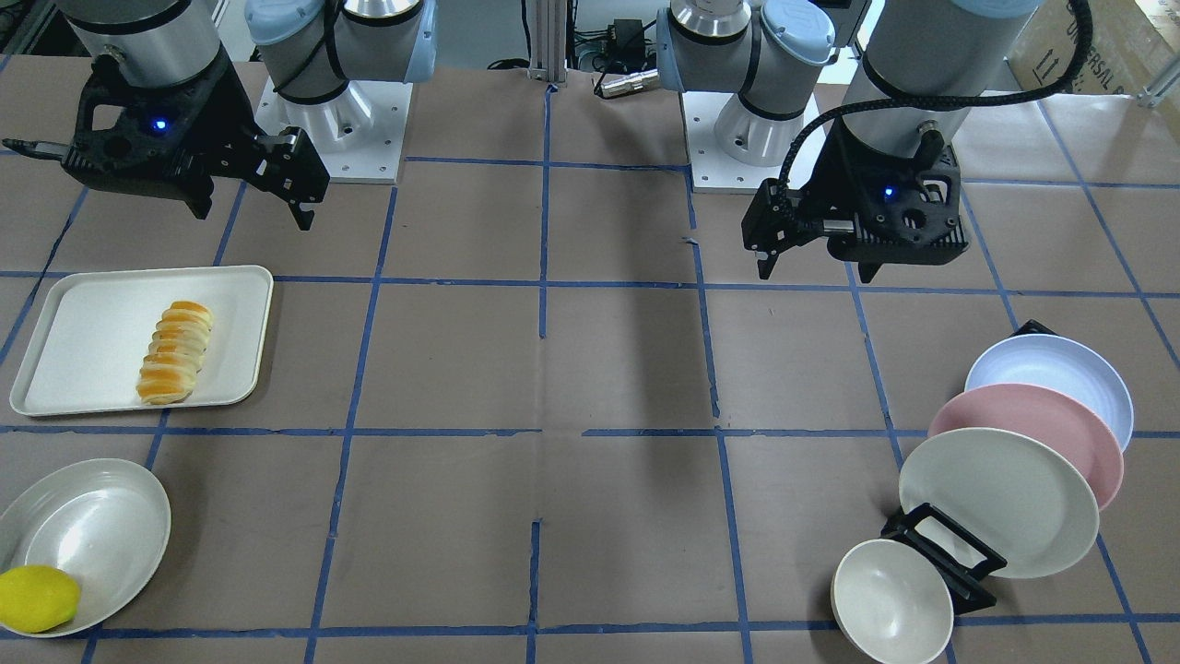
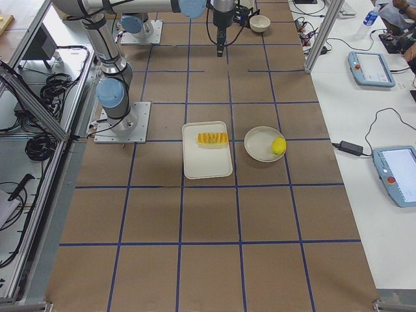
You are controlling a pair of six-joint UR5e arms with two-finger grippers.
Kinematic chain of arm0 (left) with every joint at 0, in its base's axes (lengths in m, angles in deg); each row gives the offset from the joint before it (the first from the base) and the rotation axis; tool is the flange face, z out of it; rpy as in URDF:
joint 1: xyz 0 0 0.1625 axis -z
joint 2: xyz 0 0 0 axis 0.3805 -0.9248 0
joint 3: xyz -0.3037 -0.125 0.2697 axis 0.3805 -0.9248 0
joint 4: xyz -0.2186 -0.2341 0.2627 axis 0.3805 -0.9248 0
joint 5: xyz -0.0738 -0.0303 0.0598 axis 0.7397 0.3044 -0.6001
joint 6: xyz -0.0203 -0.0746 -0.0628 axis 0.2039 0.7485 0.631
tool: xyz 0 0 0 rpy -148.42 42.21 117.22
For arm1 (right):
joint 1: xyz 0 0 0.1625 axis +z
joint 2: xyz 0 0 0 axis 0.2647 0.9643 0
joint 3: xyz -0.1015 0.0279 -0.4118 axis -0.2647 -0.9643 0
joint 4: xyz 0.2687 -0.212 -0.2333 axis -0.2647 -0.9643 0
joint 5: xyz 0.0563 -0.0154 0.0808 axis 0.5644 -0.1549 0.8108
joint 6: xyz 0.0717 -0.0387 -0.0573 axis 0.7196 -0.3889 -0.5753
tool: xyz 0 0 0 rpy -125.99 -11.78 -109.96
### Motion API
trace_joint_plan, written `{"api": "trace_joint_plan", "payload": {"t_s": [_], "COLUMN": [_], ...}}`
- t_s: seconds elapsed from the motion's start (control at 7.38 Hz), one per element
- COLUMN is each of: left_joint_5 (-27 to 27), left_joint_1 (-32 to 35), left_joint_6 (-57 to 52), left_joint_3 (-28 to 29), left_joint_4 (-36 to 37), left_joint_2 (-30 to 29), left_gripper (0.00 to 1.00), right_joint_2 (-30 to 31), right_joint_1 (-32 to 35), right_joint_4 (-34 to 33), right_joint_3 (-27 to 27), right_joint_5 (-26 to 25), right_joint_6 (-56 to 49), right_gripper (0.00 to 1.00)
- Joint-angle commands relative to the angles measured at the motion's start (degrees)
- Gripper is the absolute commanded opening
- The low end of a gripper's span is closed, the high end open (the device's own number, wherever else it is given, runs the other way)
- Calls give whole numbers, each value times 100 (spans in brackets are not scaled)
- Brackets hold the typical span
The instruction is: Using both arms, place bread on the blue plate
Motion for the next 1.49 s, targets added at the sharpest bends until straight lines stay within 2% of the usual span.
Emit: {"api": "trace_joint_plan", "payload": {"t_s": [0.0,0.27,0.54,0.81,0.95,1.08,1.22,1.36], "left_joint_5": [3,-41,3,12,186,292,328,598], "left_joint_1": [-40,-249,-1195,-2092,-2514,-2910,-3305,-3797], "left_joint_6": [-9,-226,-1198,-2245,-2746,-3264,-3783,-4371], "left_joint_3": [4,12,83,100,101,101,109,179], "left_joint_4": [0,-17,-228,-237,-237,-237,-220,-167], "left_joint_2": [-10,-10,-1,-97,-142,-238,-430,-763], "left_gripper": [100,100,100,100,100,100,100,100], "right_joint_2": [-9,-18,17,26,26,0,-9,-44], "right_joint_1": [-52,-341,-1068,-1859,-2290,-2512,-2583,-2602], "right_joint_4": [-4,-39,-57,-109,-179,-528,-1245,-2070], "right_joint_3": [18,45,219,728,1026,1360,1798,2255], "right_joint_5": [-9,-61,-88,-97,-71,-79,-79,-70], "right_joint_6": [-22,-450,-1012,-1156,-1173,-1208,-1313,-1427], "right_gripper": [100,100,100,100,98,95,95,96]}}
